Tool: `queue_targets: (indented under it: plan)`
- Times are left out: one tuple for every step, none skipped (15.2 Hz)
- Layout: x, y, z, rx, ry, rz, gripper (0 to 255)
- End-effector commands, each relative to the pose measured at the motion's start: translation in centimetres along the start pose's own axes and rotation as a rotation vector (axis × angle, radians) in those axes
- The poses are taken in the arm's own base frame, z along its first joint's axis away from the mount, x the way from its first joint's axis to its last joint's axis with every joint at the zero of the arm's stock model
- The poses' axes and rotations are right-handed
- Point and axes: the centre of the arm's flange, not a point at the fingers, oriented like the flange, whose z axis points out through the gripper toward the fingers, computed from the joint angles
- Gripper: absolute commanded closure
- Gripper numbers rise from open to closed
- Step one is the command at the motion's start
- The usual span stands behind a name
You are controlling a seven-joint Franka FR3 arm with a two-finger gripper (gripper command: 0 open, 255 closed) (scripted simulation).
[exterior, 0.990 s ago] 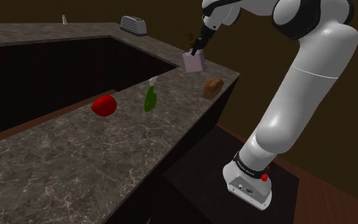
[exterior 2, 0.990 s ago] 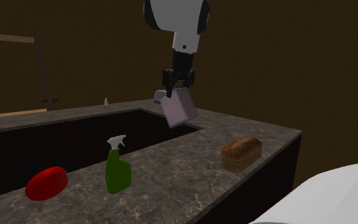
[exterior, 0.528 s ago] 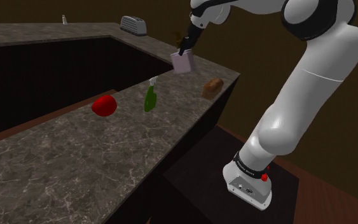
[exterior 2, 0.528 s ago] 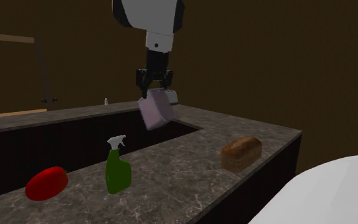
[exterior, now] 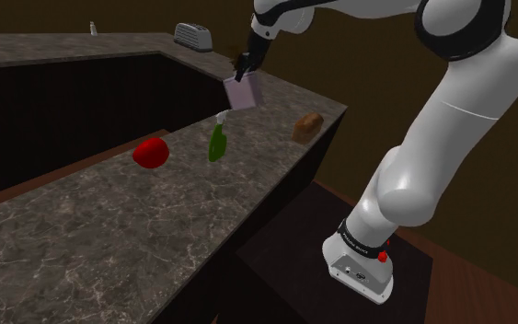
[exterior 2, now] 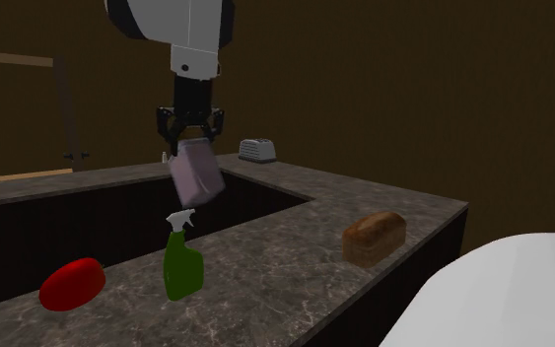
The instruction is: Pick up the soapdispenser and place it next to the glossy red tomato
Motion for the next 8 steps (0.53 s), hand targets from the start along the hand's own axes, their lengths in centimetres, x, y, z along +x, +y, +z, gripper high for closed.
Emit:
queue_targets:
  plan:
    - [0.9,-2.2,0.1,0.000,0.000,0.001,255]
    - [1.4,-3.5,0.2,0.000,0.000,0.001,255]
    - [1.9,-4.7,0.3,0.000,0.000,0.001,255]
    - [2.4,-5.9,0.5,0.000,0.000,0.001,255]
    - [2.8,-7.1,0.6,0.000,0.000,0.001,255]
    - [3.3,-8.4,0.7,0.000,0.000,0.001,255]
    - [3.8,-9.6,0.9,0.000,0.000,0.001,255]
    - [4.3,-10.8,1.0,0.000,0.000,0.001,255]
